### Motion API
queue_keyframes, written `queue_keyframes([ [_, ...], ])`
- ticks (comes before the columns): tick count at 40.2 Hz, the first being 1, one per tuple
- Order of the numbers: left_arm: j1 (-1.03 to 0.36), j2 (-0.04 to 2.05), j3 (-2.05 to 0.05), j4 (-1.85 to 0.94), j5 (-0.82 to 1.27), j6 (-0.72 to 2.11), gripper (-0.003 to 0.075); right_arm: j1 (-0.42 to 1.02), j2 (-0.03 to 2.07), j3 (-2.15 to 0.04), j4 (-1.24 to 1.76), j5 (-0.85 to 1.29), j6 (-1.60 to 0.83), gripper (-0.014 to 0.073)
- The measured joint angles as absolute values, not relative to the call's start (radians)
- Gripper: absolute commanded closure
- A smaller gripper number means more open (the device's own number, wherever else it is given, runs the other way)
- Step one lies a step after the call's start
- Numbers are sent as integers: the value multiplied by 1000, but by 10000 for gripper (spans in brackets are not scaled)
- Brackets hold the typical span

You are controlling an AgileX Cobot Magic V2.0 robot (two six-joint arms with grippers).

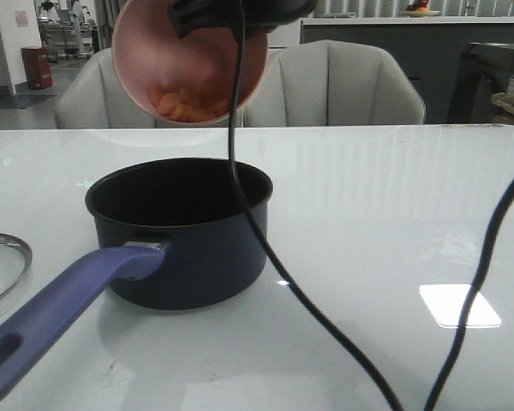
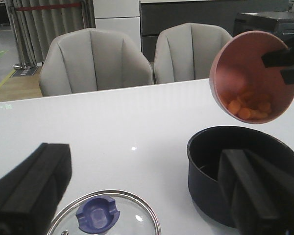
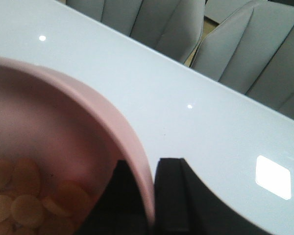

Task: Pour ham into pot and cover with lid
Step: 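Tilt the pink bowl with the right gripper to pour ham into pot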

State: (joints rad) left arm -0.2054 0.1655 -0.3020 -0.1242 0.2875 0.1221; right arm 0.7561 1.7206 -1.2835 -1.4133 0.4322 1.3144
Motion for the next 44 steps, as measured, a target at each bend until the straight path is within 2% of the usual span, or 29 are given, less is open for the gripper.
queue_keyframes([
  [24,-205,165,-302,-124,288,122,73,648,1695,-1292,-544,202,482,452],
  [33,-205,165,-302,-124,288,122,73,646,1693,-1235,-212,0,83,452],
  [44,-205,165,-302,-124,288,122,73,646,1693,-1117,-122,-211,-134,452],
])
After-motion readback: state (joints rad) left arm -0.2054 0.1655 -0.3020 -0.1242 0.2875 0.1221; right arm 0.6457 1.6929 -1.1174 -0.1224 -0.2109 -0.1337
